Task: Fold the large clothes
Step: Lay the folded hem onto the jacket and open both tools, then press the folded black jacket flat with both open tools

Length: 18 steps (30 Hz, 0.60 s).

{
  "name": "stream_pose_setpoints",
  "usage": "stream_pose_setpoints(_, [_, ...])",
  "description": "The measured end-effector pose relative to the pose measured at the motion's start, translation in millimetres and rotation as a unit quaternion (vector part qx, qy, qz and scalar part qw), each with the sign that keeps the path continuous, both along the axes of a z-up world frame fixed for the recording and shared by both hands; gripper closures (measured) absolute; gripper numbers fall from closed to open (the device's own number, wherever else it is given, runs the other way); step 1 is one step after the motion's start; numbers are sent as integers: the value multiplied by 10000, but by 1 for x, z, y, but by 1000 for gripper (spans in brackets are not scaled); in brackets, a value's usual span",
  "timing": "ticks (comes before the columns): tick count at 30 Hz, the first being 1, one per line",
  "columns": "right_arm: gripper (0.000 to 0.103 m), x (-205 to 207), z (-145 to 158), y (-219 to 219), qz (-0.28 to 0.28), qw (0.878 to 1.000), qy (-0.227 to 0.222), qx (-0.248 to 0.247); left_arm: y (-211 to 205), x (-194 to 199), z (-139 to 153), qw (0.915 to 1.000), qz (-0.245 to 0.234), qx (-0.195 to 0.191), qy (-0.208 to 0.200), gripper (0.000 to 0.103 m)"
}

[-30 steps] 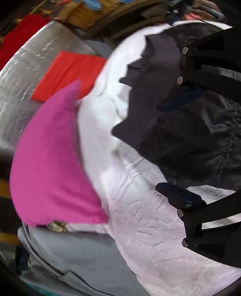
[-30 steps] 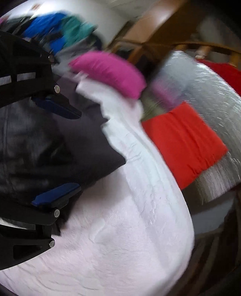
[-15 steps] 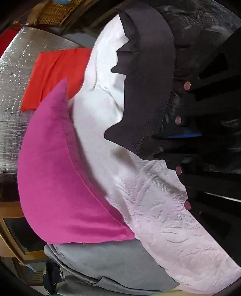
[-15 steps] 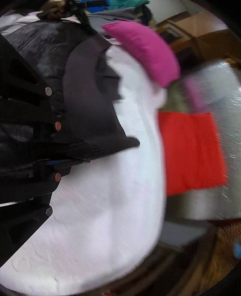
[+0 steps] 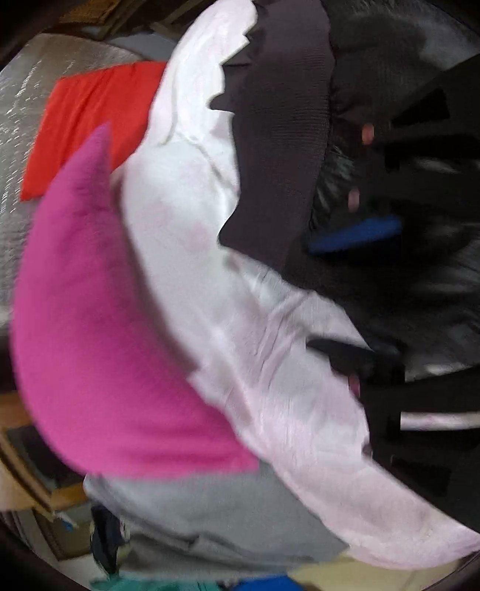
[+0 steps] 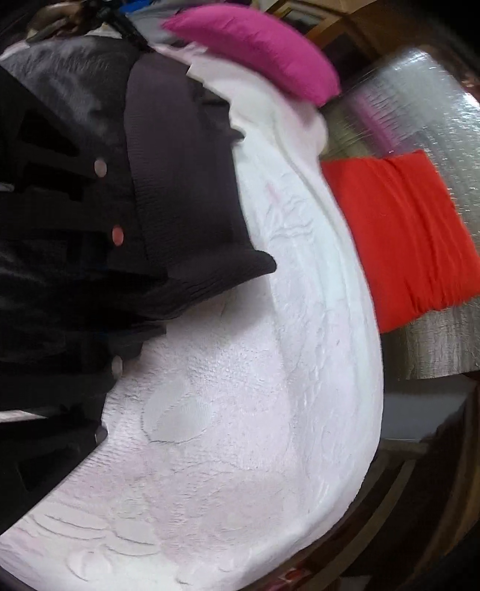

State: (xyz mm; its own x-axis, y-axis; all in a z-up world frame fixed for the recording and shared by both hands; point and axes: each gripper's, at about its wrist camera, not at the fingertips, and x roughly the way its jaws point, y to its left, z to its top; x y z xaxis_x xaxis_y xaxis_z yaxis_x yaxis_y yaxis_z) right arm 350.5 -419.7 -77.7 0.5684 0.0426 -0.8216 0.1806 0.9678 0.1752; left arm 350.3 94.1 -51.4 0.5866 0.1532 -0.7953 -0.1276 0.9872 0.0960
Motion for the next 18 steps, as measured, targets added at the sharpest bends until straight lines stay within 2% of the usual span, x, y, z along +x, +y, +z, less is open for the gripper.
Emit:
stream_pose_setpoints(1, [47,-1,5,7,5,9999,-93,-113,1,-10,14,9997,42,60,-225,33])
stream_pose_setpoints(2, [47,-14,20,14,8,9988,-324,-354,1,-19,25,9988,81,134,-463,33])
stream_pose_setpoints(4, [47,-39,40,30,111,9966,-659,-474,-7,-45,46,9958,80,301,-866,30])
stream_pose_setpoints(7, [42,-66,49,73,712,9916,-931,-549,-41,-84,54,9929,-444,194,-1085,30])
stream_pose_setpoints(10, [39,-81,33,119,1309,9840,-885,-828,-86,-103,35,9899,-973,314,-979,30])
stream_pose_setpoints(12, [39,-80,12,147,1563,9750,-722,-1404,-112,-97,13,9887,-1169,576,-740,30])
stream_pose_setpoints(14, [36,-68,-11,153,1459,9708,-355,-1873,-122,-79,-16,9904,-1047,863,-268,28])
stream_pose_setpoints(15, [30,-61,-17,148,1360,9724,-250,-1877,-118,-74,-23,9921,-958,799,-144,28])
stream_pose_setpoints(17, [28,-53,-18,141,1127,9752,-255,-1888,-105,-63,-33,9961,-704,529,-34,23])
stream_pose_setpoints(18, [24,-48,-20,136,1033,9761,-235,-1898,-102,-59,-36,9966,-660,488,-22,22])
